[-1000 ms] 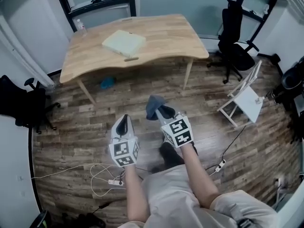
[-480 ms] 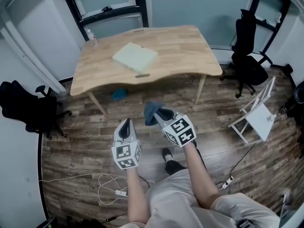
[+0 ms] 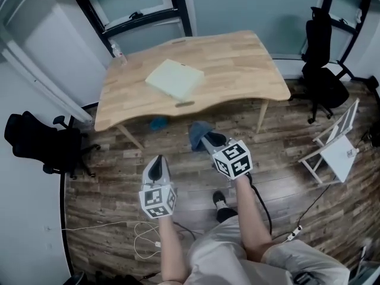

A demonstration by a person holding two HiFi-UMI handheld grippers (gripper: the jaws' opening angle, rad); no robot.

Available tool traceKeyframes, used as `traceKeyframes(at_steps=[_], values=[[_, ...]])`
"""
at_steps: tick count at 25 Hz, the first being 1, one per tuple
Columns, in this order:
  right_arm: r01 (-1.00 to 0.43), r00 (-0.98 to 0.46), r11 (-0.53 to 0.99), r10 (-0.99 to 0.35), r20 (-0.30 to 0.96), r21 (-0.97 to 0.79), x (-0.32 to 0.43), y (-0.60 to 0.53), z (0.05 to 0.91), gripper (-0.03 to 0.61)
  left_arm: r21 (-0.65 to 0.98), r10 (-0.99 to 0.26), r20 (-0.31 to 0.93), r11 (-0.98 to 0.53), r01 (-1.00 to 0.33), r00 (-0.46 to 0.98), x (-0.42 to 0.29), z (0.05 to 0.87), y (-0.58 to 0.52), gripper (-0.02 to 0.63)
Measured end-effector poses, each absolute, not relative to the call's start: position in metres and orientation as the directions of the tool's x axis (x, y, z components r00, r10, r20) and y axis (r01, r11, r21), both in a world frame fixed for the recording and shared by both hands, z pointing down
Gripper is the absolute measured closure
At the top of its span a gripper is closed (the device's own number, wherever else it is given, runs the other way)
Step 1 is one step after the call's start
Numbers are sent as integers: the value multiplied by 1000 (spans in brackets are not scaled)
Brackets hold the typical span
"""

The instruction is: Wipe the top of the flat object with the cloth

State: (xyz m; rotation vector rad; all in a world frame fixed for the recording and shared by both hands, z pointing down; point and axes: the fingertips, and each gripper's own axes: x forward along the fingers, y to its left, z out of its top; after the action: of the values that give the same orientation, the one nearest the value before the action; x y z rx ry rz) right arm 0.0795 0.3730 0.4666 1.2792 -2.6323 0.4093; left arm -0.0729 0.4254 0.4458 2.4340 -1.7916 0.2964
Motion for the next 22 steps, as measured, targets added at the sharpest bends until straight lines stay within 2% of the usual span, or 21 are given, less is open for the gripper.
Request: traceKeyframes(at_steps=[7,22], values=[[-804,-594,564,-752,285,-186,97,342,472,529,-56,-917,272,-317,-947,291,-61,455,398,606],[-824,-561,549,-758,332,-137,125,298,482,529,-42,-926,279,-278,-960,256,-69,465,351,606]])
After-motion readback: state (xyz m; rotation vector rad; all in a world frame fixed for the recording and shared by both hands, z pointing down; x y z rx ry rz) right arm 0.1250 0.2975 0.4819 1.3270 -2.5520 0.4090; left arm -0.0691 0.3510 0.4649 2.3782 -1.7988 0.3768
